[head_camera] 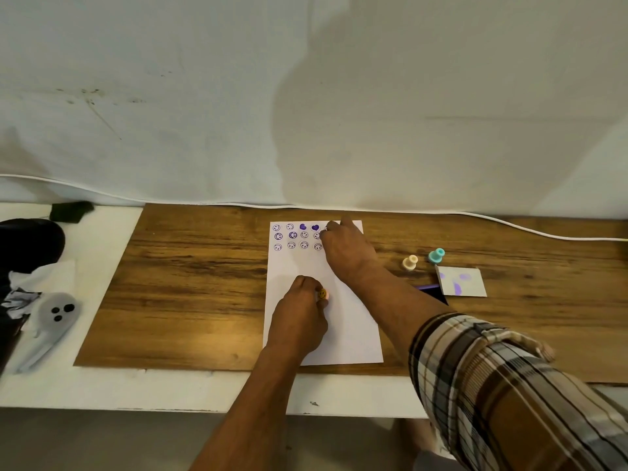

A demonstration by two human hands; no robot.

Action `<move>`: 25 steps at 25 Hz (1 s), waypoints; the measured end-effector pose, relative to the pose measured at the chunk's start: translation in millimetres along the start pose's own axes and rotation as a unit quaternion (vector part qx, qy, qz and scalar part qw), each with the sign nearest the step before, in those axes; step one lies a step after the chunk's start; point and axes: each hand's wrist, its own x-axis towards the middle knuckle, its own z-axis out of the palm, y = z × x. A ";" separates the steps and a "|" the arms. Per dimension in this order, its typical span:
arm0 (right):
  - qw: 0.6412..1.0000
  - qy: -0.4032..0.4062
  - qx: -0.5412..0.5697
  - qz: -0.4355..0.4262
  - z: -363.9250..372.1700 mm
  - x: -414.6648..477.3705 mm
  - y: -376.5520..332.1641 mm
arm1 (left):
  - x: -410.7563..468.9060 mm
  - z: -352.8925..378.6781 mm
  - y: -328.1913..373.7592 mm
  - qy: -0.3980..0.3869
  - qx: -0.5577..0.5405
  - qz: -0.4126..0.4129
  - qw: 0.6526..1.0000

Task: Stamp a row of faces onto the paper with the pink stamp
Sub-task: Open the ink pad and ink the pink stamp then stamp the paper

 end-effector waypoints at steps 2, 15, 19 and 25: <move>1.000 0.006 -0.001 -0.002 -2.1 -0.5 0.2 | -1.3 -1.6 1.3 -0.006 -0.009 -0.003 1.000; 0.686 0.139 0.623 0.348 -15.0 -180.9 0.5 | 2.7 -21.7 17.5 0.016 -0.318 -0.098 0.943; 0.708 0.133 0.619 0.312 -2.8 -191.2 3.3 | -3.2 -16.5 29.0 -0.038 -0.408 -0.095 0.907; 0.735 0.121 0.606 0.280 0.1 -177.2 14.6 | -5.2 -11.8 32.5 -0.084 -0.396 -0.068 0.912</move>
